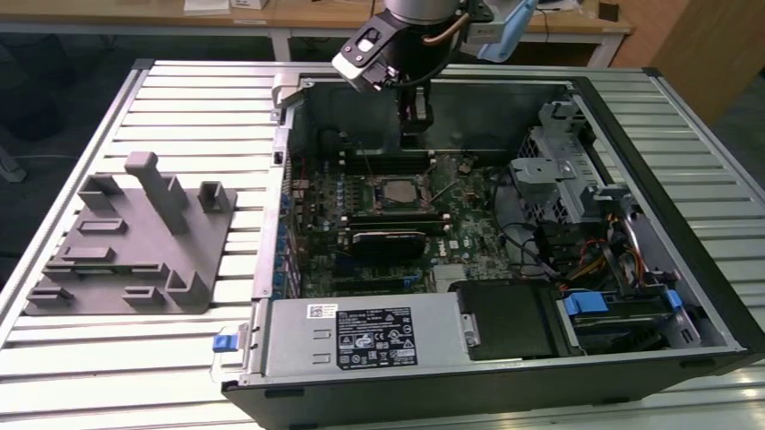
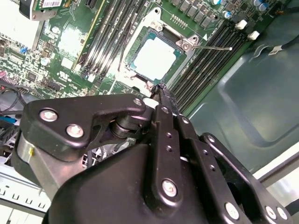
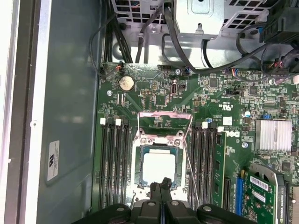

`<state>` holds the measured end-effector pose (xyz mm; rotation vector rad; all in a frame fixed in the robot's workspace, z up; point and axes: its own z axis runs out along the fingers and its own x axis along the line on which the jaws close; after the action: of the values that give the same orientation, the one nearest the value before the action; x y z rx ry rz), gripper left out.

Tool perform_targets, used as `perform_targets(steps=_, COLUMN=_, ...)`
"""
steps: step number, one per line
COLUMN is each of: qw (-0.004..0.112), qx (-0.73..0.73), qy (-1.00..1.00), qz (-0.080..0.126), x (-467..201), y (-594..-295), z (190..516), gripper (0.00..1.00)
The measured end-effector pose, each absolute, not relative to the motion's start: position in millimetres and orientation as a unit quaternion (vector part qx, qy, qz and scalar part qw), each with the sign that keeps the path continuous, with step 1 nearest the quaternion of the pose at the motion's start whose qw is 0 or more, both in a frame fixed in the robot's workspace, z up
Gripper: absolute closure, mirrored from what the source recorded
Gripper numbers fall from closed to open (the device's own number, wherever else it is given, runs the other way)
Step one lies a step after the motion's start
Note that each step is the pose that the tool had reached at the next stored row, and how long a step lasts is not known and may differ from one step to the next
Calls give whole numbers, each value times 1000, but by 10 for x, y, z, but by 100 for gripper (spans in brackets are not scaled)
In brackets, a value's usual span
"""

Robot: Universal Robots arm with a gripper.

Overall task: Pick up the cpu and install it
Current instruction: 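Close the cpu cover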

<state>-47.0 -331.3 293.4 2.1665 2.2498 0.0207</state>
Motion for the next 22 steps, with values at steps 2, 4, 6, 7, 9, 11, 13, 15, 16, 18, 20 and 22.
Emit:
perform_targets(steps=2, qw=9, qx=694, qy=720, qz=7, x=-470, y=-3313, z=2934, gripper=89)
perform_targets(steps=4, qw=9, qx=694, qy=720, qz=7, x=-469, y=-3313, z=2934, gripper=89)
perform_targets(steps=6, qw=9, qx=694, qy=720, qz=6, x=-454, y=-3313, z=2936, gripper=89)
perform_targets(steps=7, qw=9, qx=694, qy=720, qz=6, x=-443, y=-3313, z=2936, gripper=89)
perform_targets(steps=9, qw=9, qx=694, qy=720, qz=6, x=-414, y=-3313, z=2935, gripper=89)
perform_targets(steps=11, qw=9, qx=694, qy=720, qz=6, x=-386, y=-3313, z=2935, gripper=89)
perform_targets(steps=13, qw=9, qx=694, qy=720, qz=7, x=-357, y=-3313, z=2935, gripper=89)
perform_targets(steps=15, qw=9, qx=694, qy=720, qz=7, x=-334, y=-3313, z=2935, gripper=89)
perform_targets(steps=16, qw=9, qx=694, qy=720, qz=7, x=-323, y=-3313, z=2935, gripper=89)
perform_targets(steps=18, qw=9, qx=694, qy=720, qz=7, x=-306, y=-3313, z=2935, gripper=89)
perform_targets(steps=20, qw=9, qx=694, qy=720, qz=7, x=-291, y=-3313, z=2934, gripper=89)
perform_targets(steps=22, qw=9, qx=694, qy=720, qz=7, x=-278, y=-3313, z=2935, gripper=89)
